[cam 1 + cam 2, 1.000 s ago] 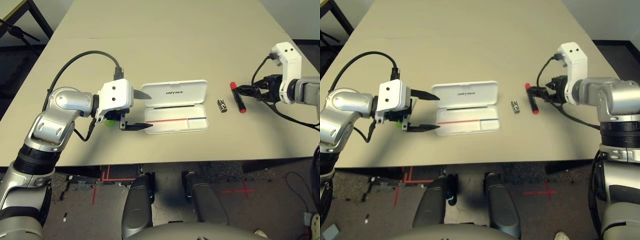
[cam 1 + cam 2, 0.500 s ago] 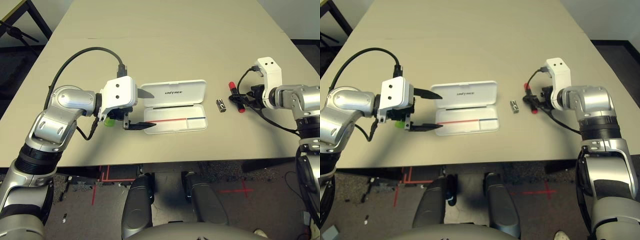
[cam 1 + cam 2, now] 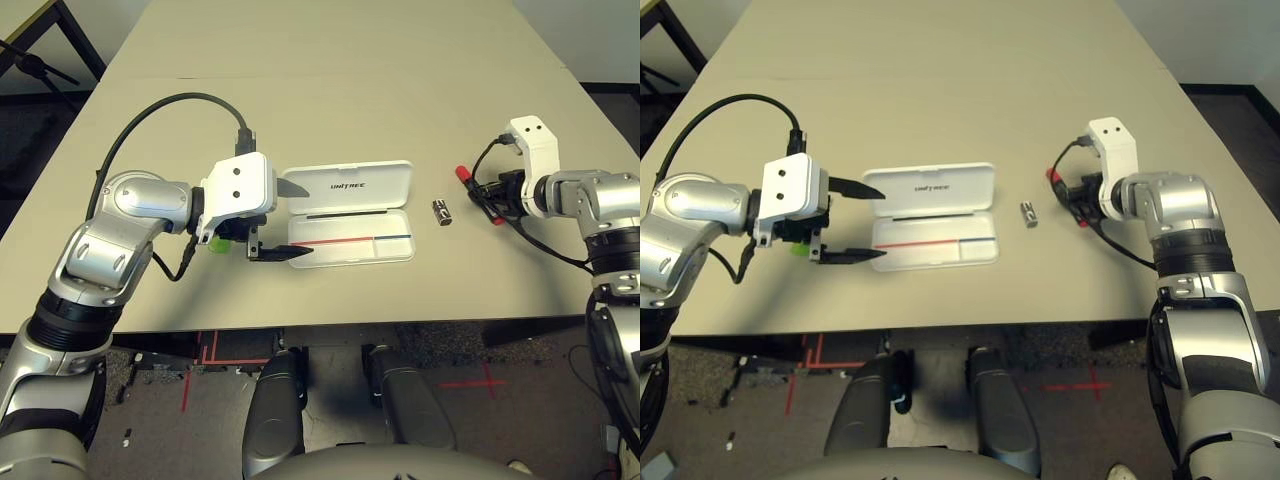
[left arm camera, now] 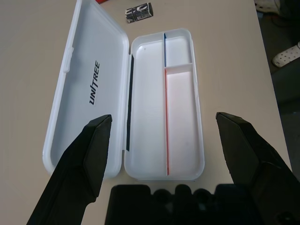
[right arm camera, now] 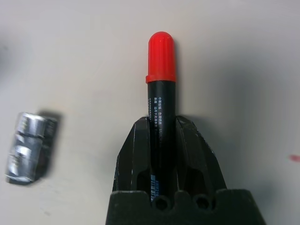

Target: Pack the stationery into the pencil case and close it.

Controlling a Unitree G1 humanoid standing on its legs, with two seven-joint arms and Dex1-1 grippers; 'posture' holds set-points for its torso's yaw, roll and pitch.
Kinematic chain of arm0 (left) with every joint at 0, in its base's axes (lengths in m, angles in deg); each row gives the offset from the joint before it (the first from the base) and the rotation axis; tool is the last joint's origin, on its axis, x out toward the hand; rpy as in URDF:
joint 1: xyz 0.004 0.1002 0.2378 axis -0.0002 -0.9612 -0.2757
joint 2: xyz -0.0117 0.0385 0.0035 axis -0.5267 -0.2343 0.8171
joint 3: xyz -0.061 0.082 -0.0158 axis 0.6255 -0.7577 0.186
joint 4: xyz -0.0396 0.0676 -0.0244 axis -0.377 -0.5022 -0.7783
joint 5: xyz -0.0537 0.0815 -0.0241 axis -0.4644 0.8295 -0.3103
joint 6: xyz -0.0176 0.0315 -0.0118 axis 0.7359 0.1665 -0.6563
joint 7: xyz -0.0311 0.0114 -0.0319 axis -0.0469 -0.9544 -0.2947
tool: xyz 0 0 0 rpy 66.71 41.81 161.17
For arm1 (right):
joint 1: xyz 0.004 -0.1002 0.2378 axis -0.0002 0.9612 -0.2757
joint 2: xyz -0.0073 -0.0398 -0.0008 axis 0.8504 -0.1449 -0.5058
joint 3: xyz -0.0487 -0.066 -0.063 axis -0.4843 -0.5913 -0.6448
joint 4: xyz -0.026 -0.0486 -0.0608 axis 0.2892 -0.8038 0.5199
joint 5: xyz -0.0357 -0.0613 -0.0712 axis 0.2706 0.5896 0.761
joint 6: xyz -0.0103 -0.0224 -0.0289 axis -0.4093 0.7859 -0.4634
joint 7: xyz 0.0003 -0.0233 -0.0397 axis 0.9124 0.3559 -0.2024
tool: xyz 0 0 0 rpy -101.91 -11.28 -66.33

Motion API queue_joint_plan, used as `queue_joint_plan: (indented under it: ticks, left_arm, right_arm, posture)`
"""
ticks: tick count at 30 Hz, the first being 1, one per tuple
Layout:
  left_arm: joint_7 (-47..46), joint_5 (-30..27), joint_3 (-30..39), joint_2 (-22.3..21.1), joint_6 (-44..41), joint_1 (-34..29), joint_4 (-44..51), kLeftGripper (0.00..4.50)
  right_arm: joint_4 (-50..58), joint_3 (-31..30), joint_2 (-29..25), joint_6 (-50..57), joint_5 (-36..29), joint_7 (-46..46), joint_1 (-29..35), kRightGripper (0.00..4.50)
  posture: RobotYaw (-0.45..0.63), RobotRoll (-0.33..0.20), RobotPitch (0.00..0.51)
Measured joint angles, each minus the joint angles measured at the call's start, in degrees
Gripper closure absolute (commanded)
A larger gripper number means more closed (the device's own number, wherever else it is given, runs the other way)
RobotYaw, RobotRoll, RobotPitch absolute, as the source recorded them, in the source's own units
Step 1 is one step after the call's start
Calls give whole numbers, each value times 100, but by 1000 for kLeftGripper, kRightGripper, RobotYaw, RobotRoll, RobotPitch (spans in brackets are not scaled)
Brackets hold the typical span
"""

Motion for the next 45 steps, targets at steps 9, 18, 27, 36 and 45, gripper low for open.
queue_joint_plan:
  ticks: [9,18,27,36,45]
  left_arm:
    - [48,0,-2,-14,43,0,-42,0]
    - [99,4,-9,-18,132,-1,-75,0]
    - [100,7,-15,-40,147,-42,-82,0]
    - [97,12,-48,-46,147,-53,-80,0]
    - [49,26,-118,-58,147,-90,-75,0]
  right_arm:
    - [744,-471,-1151,-978,211,1415,164,4017]
    - [840,-818,-1510,-2906,681,2660,183,4017]
    - [1155,-905,-1474,-3442,559,3830,96,4017]
    - [1534,-1114,-843,-3879,398,4479,-7,4017]
    - [1638,-1459,51,-3662,600,4285,-299,4017]
  posture:
    - [-62,0,189]
    - [-64,0,191]
    - [-51,0,189]
    - [-47,0,185]
    - [-22,0,188]
